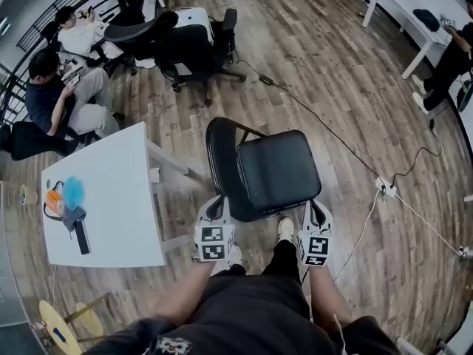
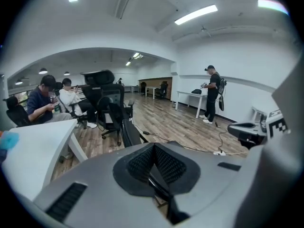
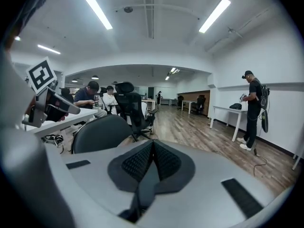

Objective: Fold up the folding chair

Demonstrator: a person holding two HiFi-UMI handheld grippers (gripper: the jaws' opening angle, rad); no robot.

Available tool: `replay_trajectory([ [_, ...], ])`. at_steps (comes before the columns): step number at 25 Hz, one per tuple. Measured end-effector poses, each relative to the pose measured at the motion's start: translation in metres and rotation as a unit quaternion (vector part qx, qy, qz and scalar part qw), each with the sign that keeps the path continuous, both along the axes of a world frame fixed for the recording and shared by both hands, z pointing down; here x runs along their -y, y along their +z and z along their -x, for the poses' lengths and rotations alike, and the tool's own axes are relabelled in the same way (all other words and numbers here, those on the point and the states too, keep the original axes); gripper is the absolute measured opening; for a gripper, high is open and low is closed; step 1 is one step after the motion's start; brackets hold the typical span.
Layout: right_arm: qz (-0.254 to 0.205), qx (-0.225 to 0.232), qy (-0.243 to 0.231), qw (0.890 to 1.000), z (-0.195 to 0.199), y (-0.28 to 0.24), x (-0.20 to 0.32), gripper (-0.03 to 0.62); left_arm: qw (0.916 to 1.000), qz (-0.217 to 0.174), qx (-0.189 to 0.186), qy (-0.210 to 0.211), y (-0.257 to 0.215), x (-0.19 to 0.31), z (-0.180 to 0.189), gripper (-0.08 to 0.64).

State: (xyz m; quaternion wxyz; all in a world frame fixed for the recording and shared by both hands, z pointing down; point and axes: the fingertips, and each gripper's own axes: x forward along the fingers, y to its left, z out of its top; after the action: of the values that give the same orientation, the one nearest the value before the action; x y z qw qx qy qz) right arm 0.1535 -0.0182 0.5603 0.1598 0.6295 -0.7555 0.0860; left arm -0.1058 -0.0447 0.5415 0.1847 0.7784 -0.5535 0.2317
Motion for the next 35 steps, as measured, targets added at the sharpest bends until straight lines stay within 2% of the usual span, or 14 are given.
replay_trajectory([
  [5, 0.039, 0.027, -0.052, 0.997, -0.027, 0.033, 0.046, 0.014, 0.9954, 0.034, 0.03, -0.085, 0.02, 0.024, 0.001, 0.006],
  [9, 0.065, 0.039, -0.081, 0.994, -0.047, 0.06, 0.067, 0.014, 0.9869, 0.059, 0.052, -0.141, 0.028, 0.034, 0.007, 0.006],
  [12, 0.077, 0.046, -0.095, 0.991, -0.055, 0.078, 0.084, 0.015, 0.9772, 0.088, 0.064, -0.182, 0.039, 0.035, 0.016, 0.008],
  [13, 0.084, 0.05, -0.1, 0.99, -0.058, 0.086, 0.089, 0.015, 0.9737, 0.095, 0.069, -0.195, 0.043, 0.035, 0.02, 0.016],
  [15, 0.101, 0.067, -0.111, 0.986, -0.064, 0.104, 0.099, 0.017, 0.9679, 0.11, 0.077, -0.212, 0.051, 0.035, 0.024, 0.099],
  [16, 0.11, 0.075, -0.117, 0.984, -0.068, 0.114, 0.104, 0.041, 0.9653, 0.119, 0.077, -0.219, 0.055, 0.035, 0.025, 0.156],
  [17, 0.12, 0.083, -0.122, 0.982, -0.072, 0.124, 0.108, 0.093, 0.9627, 0.127, 0.076, -0.226, 0.06, 0.035, 0.026, 0.188],
  [21, 0.17, 0.105, -0.119, 0.973, -0.095, 0.178, 0.12, 0.183, 0.9548, 0.154, 0.067, -0.245, 0.081, 0.039, 0.027, 0.225],
  [25, 0.231, 0.135, -0.101, 0.958, -0.12, 0.248, 0.125, 0.247, 0.9526, 0.17, 0.054, -0.247, 0.098, 0.046, 0.023, 0.233],
  [28, 0.279, 0.157, -0.088, 0.943, -0.135, 0.302, 0.129, 0.287, 0.9512, 0.183, 0.039, -0.245, 0.111, 0.052, 0.019, 0.233],
  [32, 0.341, 0.19, -0.069, 0.918, -0.154, 0.371, 0.135, 0.344, 0.9472, 0.201, 0.007, -0.25, 0.135, 0.058, 0.016, 0.239],
  [35, 0.382, 0.232, -0.058, 0.893, -0.161, 0.417, 0.138, 0.364, 0.9441, 0.209, -0.03, -0.253, 0.148, 0.064, 0.016, 0.241],
])
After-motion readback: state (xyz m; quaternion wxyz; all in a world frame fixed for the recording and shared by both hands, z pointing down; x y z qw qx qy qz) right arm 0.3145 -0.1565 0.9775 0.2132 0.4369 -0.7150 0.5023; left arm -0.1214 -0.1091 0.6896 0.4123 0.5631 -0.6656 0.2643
